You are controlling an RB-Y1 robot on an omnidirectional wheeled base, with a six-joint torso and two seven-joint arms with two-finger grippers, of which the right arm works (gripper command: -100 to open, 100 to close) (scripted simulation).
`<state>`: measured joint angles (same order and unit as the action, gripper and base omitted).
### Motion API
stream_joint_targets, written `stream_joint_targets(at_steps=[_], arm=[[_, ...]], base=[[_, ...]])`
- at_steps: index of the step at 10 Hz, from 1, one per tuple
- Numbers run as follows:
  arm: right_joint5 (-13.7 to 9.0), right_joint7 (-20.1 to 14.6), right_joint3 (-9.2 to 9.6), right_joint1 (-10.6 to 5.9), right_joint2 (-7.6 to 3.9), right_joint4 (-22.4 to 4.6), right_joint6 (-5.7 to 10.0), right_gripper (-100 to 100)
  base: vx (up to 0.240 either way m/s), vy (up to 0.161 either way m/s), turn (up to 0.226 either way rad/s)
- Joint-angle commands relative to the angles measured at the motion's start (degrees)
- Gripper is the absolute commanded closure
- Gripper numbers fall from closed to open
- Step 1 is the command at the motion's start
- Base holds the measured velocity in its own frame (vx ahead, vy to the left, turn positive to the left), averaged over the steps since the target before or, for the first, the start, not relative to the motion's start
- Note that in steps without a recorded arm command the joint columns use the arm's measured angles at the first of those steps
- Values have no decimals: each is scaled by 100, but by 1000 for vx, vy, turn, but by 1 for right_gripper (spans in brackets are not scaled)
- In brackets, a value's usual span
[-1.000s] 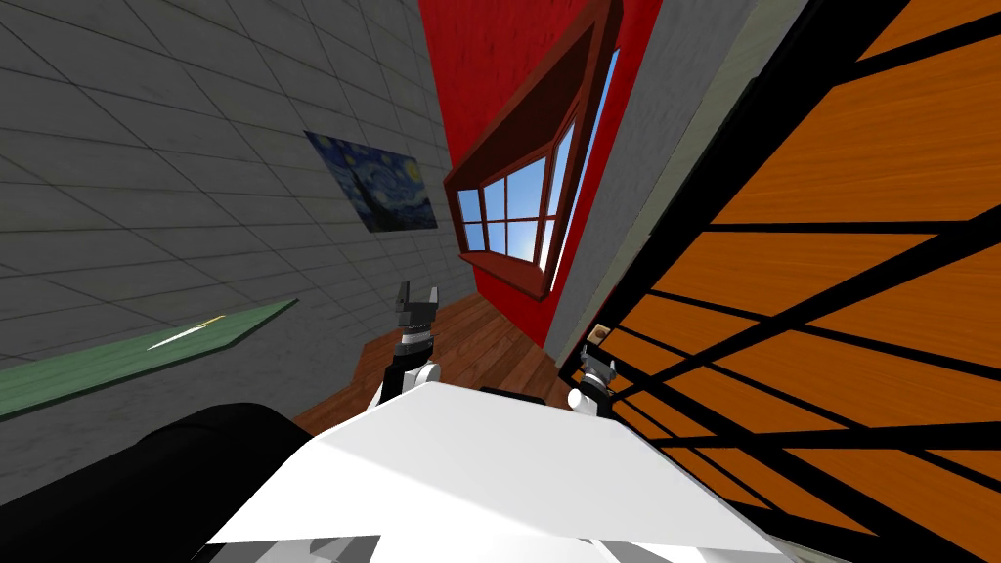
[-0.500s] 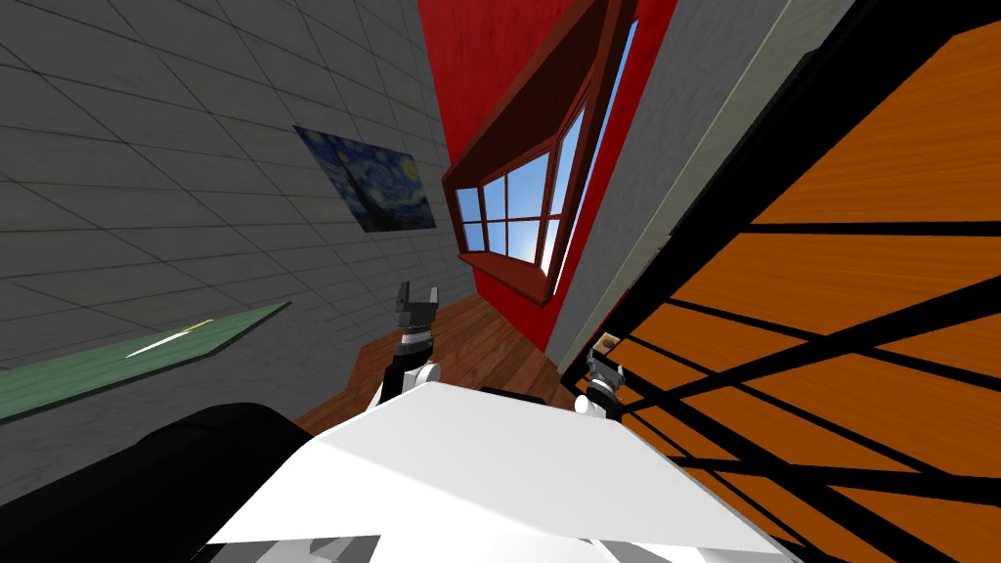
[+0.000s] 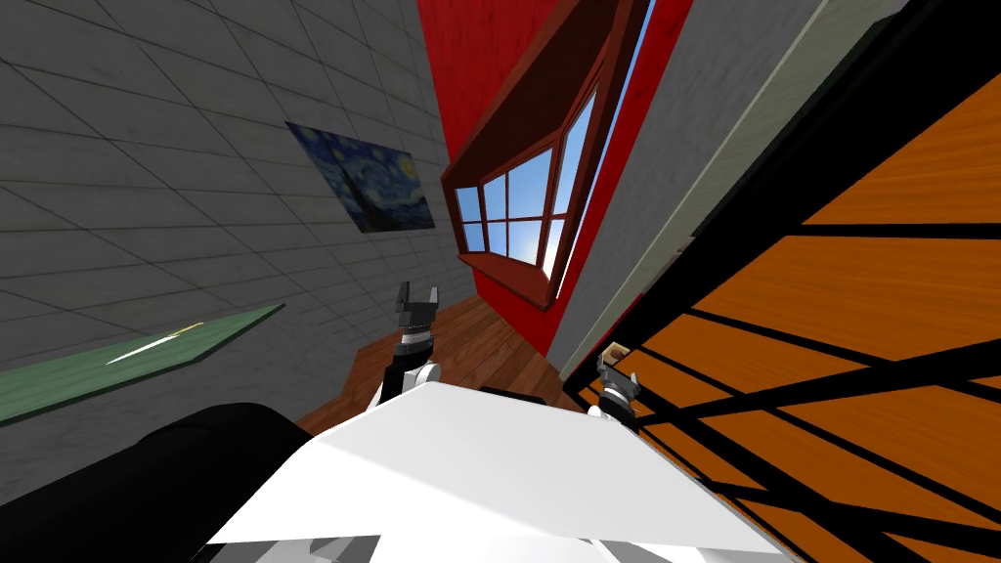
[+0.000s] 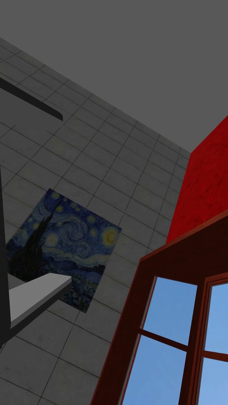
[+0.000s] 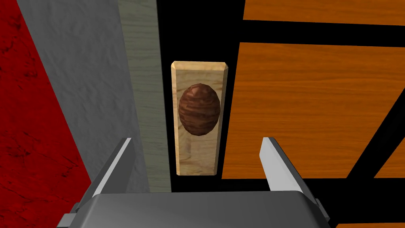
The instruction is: Pull the door open
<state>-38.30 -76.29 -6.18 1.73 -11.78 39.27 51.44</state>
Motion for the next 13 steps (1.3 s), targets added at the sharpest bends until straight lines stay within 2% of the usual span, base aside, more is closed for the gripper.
stream_joint_targets(at_steps=[1, 2, 3, 6, 7, 8, 9, 13], arm=[[-4, -164, 24, 107, -117, 8, 15, -100], [-4, -164, 24, 107, -117, 8, 15, -100], [-14, -428, 59, 234, -329, -39, 39, -100], [-24, -692, 95, 362, -541, -86, 63, -100], [-26, -731, 101, 381, -572, -93, 67, -100], [-28, -665, 89, 353, -542, -72, 35, -100], [-28, -665, 89, 353, -542, -72, 35, 100], [-28, -665, 89, 353, -542, -72, 35, 100]], base=[[100, 0, 12], [66, 0, 7], [131, 12, 25], [147, -12, 17], [130, -6, 13], [53, 0, -8], [-9, 0, 1], [-11, 0, 5]])
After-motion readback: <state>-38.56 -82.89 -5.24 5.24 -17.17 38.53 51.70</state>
